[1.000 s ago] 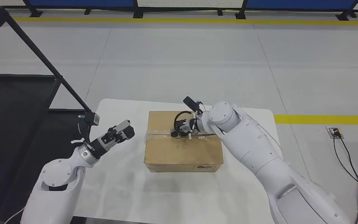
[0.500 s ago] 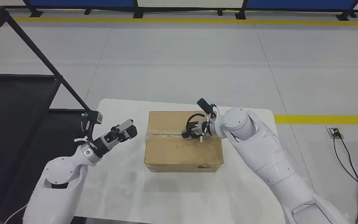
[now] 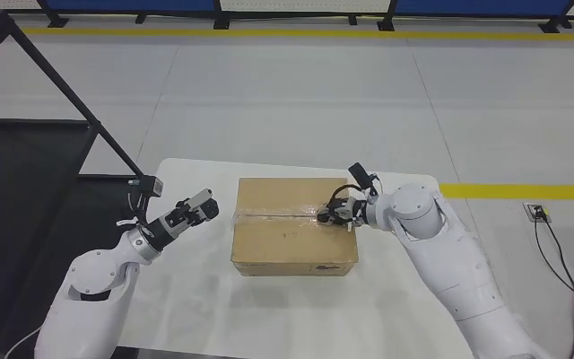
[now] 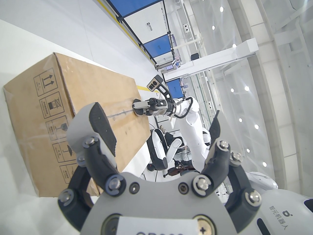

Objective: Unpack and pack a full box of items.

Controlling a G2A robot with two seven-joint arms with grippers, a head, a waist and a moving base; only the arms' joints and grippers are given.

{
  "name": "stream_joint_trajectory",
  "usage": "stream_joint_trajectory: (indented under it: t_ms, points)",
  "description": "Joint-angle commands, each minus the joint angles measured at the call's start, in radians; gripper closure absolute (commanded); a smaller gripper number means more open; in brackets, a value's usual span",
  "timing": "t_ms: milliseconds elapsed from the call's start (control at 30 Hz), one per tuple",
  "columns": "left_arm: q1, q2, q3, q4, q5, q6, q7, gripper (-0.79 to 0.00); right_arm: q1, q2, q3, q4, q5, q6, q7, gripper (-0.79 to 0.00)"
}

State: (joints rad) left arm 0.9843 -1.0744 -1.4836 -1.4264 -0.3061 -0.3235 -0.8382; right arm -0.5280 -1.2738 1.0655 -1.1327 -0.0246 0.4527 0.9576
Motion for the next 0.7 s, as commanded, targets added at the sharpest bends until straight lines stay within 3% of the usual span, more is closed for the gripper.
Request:
stream_joint_trajectory:
  t_ms: [0,200,433,667]
  points:
    - [0.000,0.001,0.000,0.000,0.000,0.002,0.000,-0.785,-0.013,0.007,0.017,-0.017,-0.008,0.015,-0.003,0.000]
    - [-0.001,0.003,0.002,0.000,-0.003,-0.001,0.001,-0.785,-0.052,0.027,0.068,-0.071,-0.011,0.035,0.001,0.000]
    - [0.006,0.007,-0.004,-0.007,-0.003,-0.003,-0.002,-0.785,-0.090,0.033,0.078,-0.201,-0.017,-0.032,-0.059,0.000]
    - [0.027,0.011,-0.012,-0.020,-0.005,-0.007,0.004,-0.785,-0.004,0.008,-0.016,-0.074,0.011,-0.009,-0.020,0.000]
